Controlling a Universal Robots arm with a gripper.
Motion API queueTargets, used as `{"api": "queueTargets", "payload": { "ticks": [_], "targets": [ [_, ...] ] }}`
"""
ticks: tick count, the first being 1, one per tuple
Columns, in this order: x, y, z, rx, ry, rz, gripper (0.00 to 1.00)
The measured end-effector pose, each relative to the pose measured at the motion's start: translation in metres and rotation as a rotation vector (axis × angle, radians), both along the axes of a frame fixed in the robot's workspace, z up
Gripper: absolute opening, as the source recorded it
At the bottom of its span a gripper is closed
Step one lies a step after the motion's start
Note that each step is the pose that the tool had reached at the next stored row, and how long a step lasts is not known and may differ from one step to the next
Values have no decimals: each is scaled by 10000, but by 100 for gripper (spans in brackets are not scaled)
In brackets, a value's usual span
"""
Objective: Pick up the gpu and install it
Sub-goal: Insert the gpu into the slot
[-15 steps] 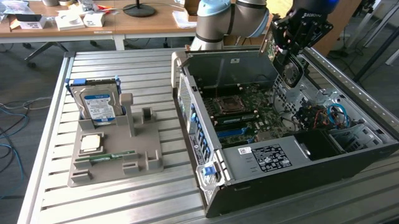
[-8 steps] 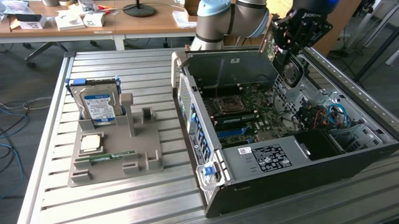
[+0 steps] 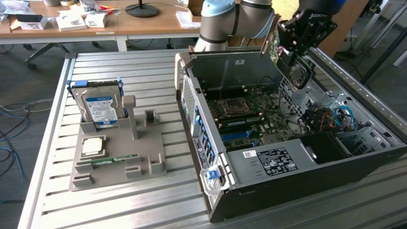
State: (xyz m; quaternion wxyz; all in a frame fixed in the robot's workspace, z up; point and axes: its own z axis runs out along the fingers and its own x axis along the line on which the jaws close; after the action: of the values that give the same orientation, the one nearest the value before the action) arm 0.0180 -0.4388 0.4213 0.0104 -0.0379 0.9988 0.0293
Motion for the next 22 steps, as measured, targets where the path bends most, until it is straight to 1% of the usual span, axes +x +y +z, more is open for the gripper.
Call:
{"api": "queueTargets", "payload": {
  "ticks": [9, 22],
  "targets": [
    [-5, 0, -1, -5, 0, 1365, 26],
    [-6, 0, -4, -14, 0, 3631, 26]
  ]
}}
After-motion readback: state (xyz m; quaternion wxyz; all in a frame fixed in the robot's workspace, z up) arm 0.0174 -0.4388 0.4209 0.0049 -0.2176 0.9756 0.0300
